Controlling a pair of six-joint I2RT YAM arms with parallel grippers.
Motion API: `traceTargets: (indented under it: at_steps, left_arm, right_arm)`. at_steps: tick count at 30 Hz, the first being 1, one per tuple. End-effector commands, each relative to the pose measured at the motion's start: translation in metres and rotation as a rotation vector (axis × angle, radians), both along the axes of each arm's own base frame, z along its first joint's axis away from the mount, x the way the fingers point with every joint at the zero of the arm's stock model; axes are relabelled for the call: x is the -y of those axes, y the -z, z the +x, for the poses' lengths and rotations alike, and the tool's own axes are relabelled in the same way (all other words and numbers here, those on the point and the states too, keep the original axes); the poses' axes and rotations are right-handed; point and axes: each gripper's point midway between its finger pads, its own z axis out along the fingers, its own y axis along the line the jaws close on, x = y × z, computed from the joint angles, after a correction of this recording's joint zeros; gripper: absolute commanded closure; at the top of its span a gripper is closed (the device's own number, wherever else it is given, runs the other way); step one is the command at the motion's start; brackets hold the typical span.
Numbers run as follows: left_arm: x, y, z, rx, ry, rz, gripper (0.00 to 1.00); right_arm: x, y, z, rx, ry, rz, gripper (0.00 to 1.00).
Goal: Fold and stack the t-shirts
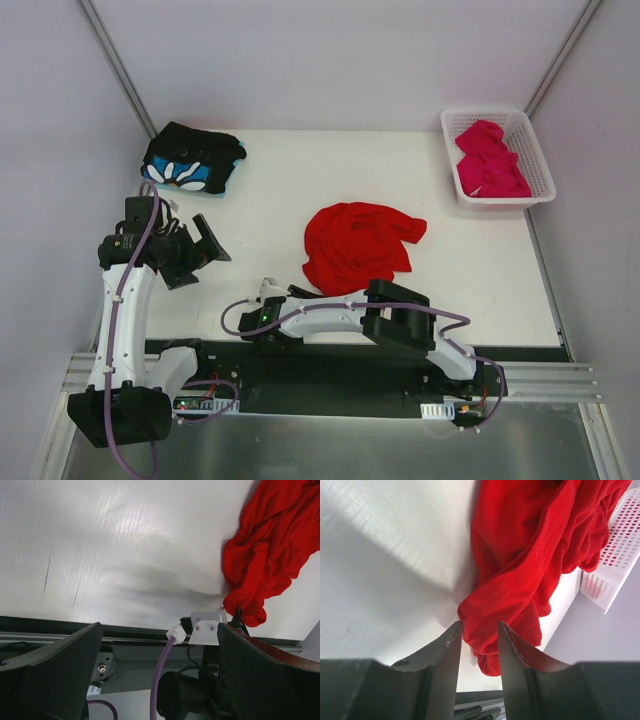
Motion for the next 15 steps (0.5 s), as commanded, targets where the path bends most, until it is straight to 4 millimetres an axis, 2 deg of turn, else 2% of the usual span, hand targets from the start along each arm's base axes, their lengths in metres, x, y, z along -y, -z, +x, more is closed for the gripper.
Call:
traceTargets:
  at_steps: [1, 15]
  left_arm:
    - [0.003, -0.01, -0.003, 0.024, 0.025, -0.01, 0.01]
    - [0.004, -0.013, -0.002, 0.027, 0.029, -0.014, 0.01]
  right_arm:
    - [-0.002, -0.007, 0.004, 0.013, -0.017, -0.033, 0.62]
    - [0.006, 0.017, -0.002, -0.044, 0.001, -0.06, 0.65]
